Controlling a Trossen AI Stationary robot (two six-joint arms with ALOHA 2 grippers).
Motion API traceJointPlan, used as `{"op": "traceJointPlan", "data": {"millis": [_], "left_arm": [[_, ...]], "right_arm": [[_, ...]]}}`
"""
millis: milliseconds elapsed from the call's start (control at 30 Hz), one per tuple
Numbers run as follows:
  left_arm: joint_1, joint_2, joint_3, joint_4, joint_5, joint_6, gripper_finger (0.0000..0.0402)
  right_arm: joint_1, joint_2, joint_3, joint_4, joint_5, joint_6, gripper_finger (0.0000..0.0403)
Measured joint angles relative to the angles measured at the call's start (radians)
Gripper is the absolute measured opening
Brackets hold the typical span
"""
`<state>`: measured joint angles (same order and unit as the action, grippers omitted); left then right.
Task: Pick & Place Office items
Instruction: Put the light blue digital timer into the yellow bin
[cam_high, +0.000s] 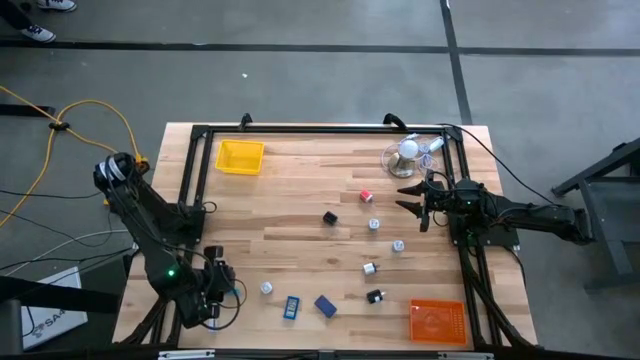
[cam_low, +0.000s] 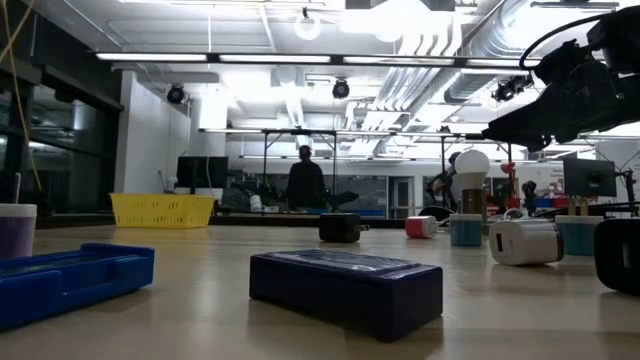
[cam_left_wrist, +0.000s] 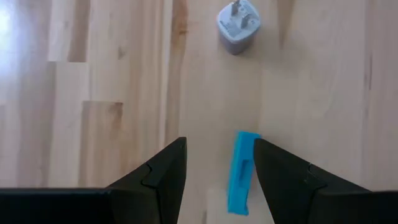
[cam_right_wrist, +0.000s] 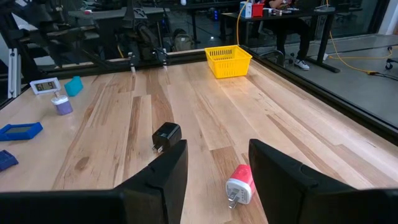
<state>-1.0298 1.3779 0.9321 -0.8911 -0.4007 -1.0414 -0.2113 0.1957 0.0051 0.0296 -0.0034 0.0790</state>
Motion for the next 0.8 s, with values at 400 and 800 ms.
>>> {"op": "traceJointPlan", "data": {"millis": [400, 800], "left_arm": [[0.0, 0.1, 0.0, 0.085, 0.056, -0.007, 0.0177], [0.015, 0.167, 0.0, 0.129, 0.096, -0.004, 0.0177]], "right_arm": [[0.0, 0.0, 0.0, 0.0, 0.0, 0.0, 0.0158], [0.0, 0.0, 0.0, 0.0, 0.0, 0.0, 0.0158]]}}
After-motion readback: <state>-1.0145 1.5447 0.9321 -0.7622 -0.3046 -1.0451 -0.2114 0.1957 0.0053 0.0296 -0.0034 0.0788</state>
